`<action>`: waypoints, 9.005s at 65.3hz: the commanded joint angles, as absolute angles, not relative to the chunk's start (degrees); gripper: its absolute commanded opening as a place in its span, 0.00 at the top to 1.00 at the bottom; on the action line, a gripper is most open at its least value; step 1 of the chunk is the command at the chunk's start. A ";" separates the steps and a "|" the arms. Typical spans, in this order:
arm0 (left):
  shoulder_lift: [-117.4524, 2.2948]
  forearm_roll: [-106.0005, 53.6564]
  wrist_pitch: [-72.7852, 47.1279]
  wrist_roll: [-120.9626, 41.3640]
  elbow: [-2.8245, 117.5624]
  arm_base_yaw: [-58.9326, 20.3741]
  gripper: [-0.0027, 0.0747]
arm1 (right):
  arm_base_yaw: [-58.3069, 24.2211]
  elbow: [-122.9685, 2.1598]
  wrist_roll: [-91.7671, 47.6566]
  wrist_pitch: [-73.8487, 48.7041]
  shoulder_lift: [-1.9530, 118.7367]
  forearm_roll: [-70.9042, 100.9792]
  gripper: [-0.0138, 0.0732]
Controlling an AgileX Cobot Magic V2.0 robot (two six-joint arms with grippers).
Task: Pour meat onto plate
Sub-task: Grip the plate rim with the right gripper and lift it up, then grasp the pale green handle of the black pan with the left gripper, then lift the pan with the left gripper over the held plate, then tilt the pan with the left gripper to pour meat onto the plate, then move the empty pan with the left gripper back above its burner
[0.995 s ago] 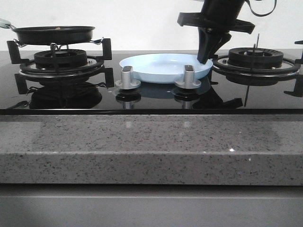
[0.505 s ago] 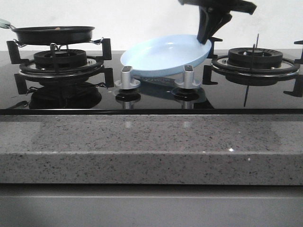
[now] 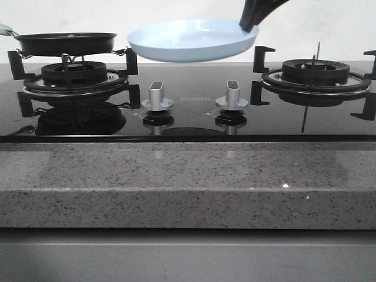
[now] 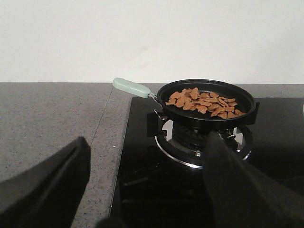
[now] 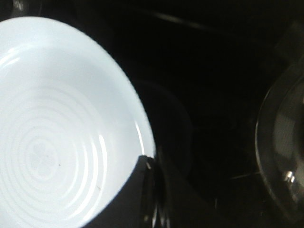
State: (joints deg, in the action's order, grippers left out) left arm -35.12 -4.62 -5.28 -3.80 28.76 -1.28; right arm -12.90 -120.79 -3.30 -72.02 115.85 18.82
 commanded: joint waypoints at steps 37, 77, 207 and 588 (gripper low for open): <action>-35.47 -5.12 0.41 -3.37 30.90 -1.20 0.33 | -14.11 -101.35 -6.70 -65.54 102.02 22.93 0.91; -35.47 -6.46 0.00 -3.37 30.90 -1.20 0.33 | -14.27 -101.35 -6.70 -63.84 101.96 22.98 0.91; -106.98 -84.48 -48.29 -31.34 88.44 20.68 0.33 | -14.27 -101.35 -6.70 -63.86 101.96 22.98 0.91; -105.70 -105.08 -54.14 -38.29 86.18 17.74 0.99 | -14.27 -101.35 -6.70 -63.86 101.96 22.98 0.91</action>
